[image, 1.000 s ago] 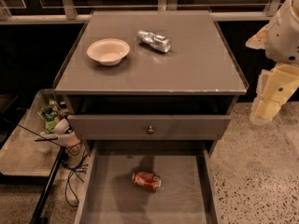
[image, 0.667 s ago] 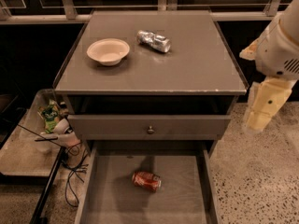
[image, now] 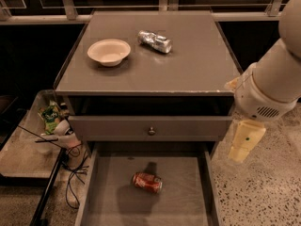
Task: Pick coke can from middle drawer and place on counter
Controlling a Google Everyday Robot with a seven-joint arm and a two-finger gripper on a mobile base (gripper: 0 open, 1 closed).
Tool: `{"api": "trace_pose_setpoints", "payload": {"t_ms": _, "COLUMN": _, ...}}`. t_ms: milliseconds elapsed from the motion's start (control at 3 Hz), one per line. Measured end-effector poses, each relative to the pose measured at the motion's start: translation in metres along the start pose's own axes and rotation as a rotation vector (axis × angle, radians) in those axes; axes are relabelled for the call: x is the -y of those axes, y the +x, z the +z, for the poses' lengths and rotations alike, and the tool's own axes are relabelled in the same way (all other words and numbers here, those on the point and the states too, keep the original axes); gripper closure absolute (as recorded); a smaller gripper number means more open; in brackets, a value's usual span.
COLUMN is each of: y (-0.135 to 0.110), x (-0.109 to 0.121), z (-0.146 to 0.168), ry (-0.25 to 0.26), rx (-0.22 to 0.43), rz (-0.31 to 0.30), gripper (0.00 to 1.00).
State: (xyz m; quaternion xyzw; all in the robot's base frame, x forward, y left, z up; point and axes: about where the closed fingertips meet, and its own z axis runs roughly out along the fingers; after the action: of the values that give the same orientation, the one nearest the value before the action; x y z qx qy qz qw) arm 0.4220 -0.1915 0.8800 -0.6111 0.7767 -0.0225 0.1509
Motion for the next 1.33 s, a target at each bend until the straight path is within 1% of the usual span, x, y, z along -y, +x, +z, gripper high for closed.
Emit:
{"api": "trace_pose_setpoints", "payload": {"t_ms": 333, "y": 0.002, "x": -0.016, "z": 0.030, "ry": 0.023, "rx": 0.057, "rz": -0.009, "gripper": 0.00}}
{"api": "trace_pose_setpoints", "payload": {"t_ms": 667, "y": 0.004, "x": -0.029, "z": 0.066, "ry": 0.047, "rx": 0.135, "rz": -0.006, "gripper": 0.00}}
{"api": "trace_pose_setpoints", "payload": {"t_ms": 1000, "y": 0.004, "x": -0.031, "z": 0.115, "ry": 0.066, "rx": 0.180, "rz": 0.030, "gripper": 0.00}}
{"api": "trace_pose_setpoints", "payload": {"t_ms": 1333, "y": 0.004, "x": -0.031, "z": 0.115, "ry": 0.066, "rx": 0.180, "rz": 0.030, "gripper": 0.00}}
